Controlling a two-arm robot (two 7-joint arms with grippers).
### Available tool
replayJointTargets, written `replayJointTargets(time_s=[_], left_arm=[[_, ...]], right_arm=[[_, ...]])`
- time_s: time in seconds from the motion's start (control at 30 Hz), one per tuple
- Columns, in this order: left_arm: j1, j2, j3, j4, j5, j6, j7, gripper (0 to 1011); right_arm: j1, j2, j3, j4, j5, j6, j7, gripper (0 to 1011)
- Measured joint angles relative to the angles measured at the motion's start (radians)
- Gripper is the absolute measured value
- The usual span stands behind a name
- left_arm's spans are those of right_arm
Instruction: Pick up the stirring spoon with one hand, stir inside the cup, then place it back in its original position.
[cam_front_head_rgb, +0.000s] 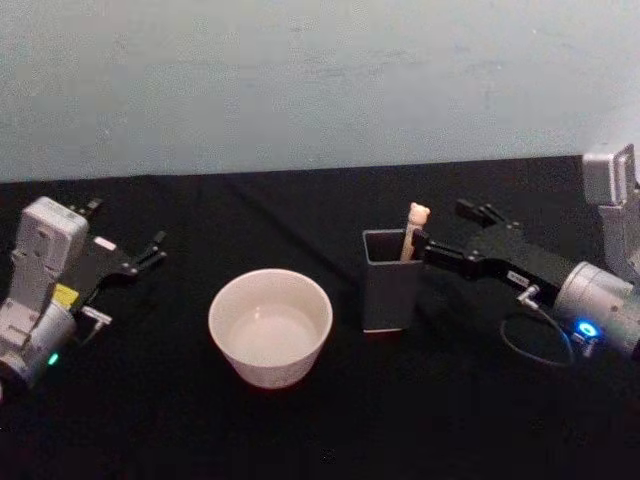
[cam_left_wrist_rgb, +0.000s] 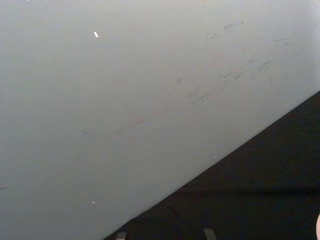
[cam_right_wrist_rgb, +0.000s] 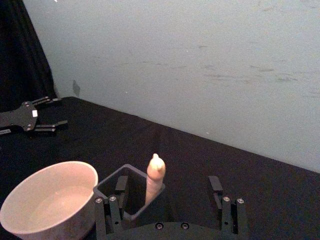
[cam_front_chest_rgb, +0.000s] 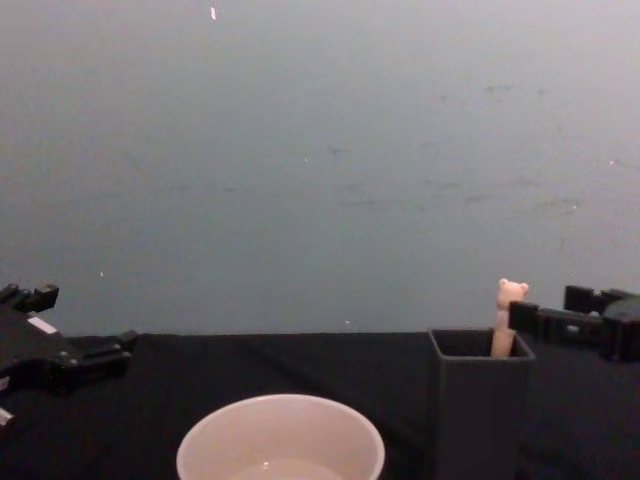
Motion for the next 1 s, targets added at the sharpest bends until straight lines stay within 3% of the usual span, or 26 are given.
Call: replayJointTargets(time_s=[0.43,1.0], left_arm=[[0.000,0.000,0.000,0.000,0.000,0.000,0.000,1001],[0.000,0.000,0.000,0.000,0.000,0.000,0.000,1001]], right_arm=[[0.079,-0.049,-0.042,0.090,-0.053,-0.031,0.057,1002],[0.090,-0.059,-0.046,0.104,-0.061,-0.033,0.071,1002]])
